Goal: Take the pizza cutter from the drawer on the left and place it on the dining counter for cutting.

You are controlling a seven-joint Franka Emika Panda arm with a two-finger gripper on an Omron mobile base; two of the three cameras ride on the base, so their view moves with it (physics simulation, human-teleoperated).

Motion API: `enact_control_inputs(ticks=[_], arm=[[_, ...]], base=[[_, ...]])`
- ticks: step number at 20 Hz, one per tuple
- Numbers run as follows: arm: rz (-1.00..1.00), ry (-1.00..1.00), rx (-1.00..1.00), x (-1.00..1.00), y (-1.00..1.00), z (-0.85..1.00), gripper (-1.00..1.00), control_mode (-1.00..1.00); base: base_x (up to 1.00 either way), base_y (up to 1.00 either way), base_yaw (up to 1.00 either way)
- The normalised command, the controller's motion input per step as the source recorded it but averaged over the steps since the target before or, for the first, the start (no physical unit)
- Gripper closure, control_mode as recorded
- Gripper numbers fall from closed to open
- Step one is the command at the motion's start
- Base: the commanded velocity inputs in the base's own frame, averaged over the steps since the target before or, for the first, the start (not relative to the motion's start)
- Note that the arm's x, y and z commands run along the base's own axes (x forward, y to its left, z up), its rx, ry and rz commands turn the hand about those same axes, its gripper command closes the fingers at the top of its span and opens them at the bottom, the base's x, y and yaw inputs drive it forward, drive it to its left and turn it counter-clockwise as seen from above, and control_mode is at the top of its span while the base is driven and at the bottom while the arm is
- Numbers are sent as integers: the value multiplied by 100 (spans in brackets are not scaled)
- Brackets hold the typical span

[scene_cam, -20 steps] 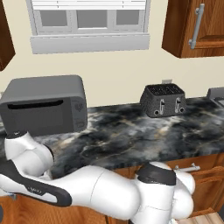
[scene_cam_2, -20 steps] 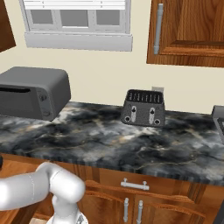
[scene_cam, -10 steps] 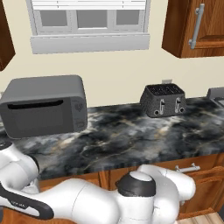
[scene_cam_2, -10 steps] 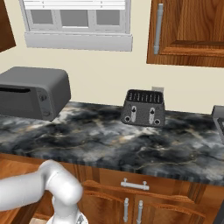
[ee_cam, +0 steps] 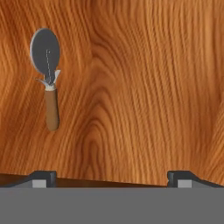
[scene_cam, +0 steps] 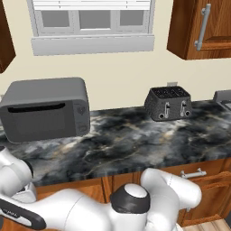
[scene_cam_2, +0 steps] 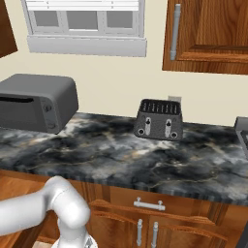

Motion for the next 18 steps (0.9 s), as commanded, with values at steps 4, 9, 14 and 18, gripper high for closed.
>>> enact_control_inputs(ticks=[4, 9, 14, 18], arm=[[0, 0, 0, 0, 0, -1, -100, -100], [0, 0, 0, 0, 5, -1, -100, -100], [0, 0, 0, 0, 23, -3, -100, -100], [0, 0, 0, 5, 33, -2, -100, -100]], base=[[0, 0, 0], [0, 0, 0], [0, 0, 0], [0, 0, 0]])
